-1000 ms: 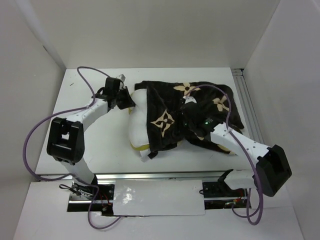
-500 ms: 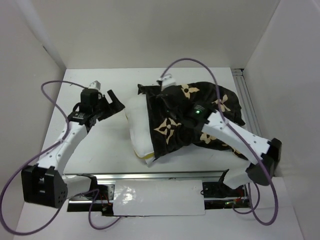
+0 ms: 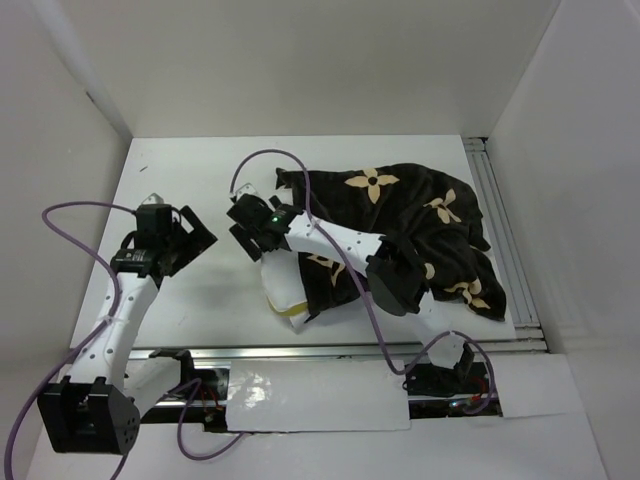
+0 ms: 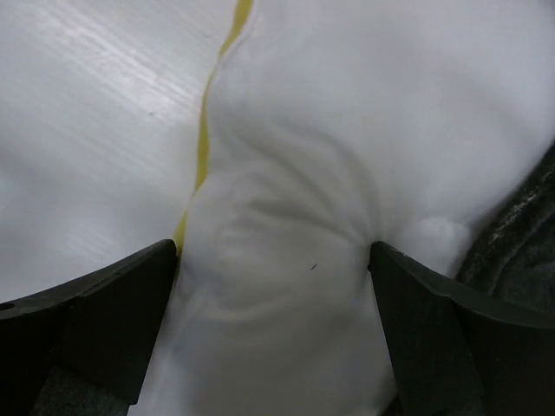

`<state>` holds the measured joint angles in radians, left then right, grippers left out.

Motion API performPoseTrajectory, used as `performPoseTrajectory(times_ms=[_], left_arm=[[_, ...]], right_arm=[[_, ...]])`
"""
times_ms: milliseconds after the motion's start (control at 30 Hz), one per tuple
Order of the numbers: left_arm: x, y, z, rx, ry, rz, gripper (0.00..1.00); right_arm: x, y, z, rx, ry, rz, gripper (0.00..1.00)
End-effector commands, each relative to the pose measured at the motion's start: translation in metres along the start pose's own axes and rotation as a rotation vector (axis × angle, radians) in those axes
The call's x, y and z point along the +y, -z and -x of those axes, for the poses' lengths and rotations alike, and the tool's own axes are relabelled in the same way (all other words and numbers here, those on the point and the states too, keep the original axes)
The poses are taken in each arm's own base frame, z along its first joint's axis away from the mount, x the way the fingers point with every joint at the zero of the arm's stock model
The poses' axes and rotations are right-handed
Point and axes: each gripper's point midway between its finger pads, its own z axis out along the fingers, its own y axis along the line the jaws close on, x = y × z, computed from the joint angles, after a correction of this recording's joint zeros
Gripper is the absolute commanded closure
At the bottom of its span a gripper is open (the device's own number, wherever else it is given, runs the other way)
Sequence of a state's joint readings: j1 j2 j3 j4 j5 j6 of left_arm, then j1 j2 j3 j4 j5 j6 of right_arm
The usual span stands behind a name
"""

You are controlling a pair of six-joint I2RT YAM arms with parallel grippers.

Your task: Put the pillow into the pillowcase

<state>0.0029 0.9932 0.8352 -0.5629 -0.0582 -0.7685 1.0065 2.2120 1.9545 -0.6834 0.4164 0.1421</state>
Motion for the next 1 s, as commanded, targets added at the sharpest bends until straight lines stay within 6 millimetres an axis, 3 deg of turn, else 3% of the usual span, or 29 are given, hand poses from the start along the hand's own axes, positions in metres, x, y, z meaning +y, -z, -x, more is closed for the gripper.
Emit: performPoseTrajectory(times_ms=[0, 67, 100, 133, 200, 233, 300, 333, 400, 433, 467, 500, 567, 633, 700, 800, 967], left_arm=[[-0.002, 0.005, 0.008, -0.03, 0.034, -0.012, 0.0], [-0.001, 0.003, 0.006, -0.02, 0.033, -0.004, 0.0], [0.0, 0.0, 0.005, -0.011, 0.033, 0.004, 0.0], [0.001, -0.002, 0.004, -0.004, 0.033, 0.01, 0.0], [-0.006, -0.007, 0.003, 0.015, 0.012, -0.026, 0.0], [-0.013, -0.007, 0.004, 0.015, 0.001, -0.059, 0.0], [-0.023, -0.015, -0.011, 0.084, -0.032, -0.137, 0.0], [-0.035, -0.018, -0.006, 0.068, -0.049, -0.202, 0.0], [-0.047, -0.023, -0.021, 0.129, -0.076, -0.307, 0.0], [-0.055, -0.022, -0.022, 0.128, -0.094, -0.359, 0.0], [-0.068, -0.021, -0.028, 0.146, -0.119, -0.409, 0.0], [-0.077, -0.023, -0.029, 0.132, -0.147, -0.45, 0.0], [-0.093, -0.025, -0.038, 0.143, -0.186, -0.486, 0.0], [-0.112, -0.023, -0.038, 0.132, -0.216, -0.559, 0.0], [-0.13, -0.024, -0.051, 0.158, -0.253, -0.62, 0.0], [-0.158, -0.023, -0.064, 0.171, -0.303, -0.689, 0.0], [-0.2, -0.013, -0.08, 0.144, -0.39, -0.783, 0.0]], right_arm=[[-0.035, -0.01, 0.006, 0.013, -0.073, -0.127, 0.03], [-0.049, -0.028, -0.014, 0.08, -0.088, -0.168, 0.27], [-0.052, -0.029, -0.018, 0.097, -0.105, -0.165, 0.93], [-0.052, -0.026, -0.011, 0.075, -0.13, -0.161, 1.0], [-0.071, -0.016, -0.003, 0.036, -0.142, -0.212, 1.0], [-0.08, 0.009, 0.019, -0.037, -0.169, -0.213, 1.0], [-0.089, 0.037, 0.049, -0.145, -0.192, -0.195, 1.0], [-0.094, 0.069, 0.07, -0.217, -0.213, -0.144, 1.0], [-0.112, 0.11, 0.094, -0.31, -0.238, -0.084, 1.0], [-0.113, 0.108, 0.094, -0.307, -0.241, -0.065, 1.0], [-0.121, 0.127, 0.101, -0.341, -0.248, -0.039, 1.0], [-0.134, 0.13, 0.101, -0.344, -0.267, -0.021, 1.0], [-0.135, 0.154, 0.108, -0.389, -0.279, 0.095, 1.0], [-0.147, 0.164, 0.109, -0.408, -0.295, 0.126, 1.0], [-0.158, 0.179, 0.111, -0.434, -0.307, 0.164, 1.0], [-0.161, 0.194, 0.115, -0.461, -0.309, 0.238, 1.0], [-0.173, 0.198, 0.114, -0.48, -0.327, 0.317, 1.0]])
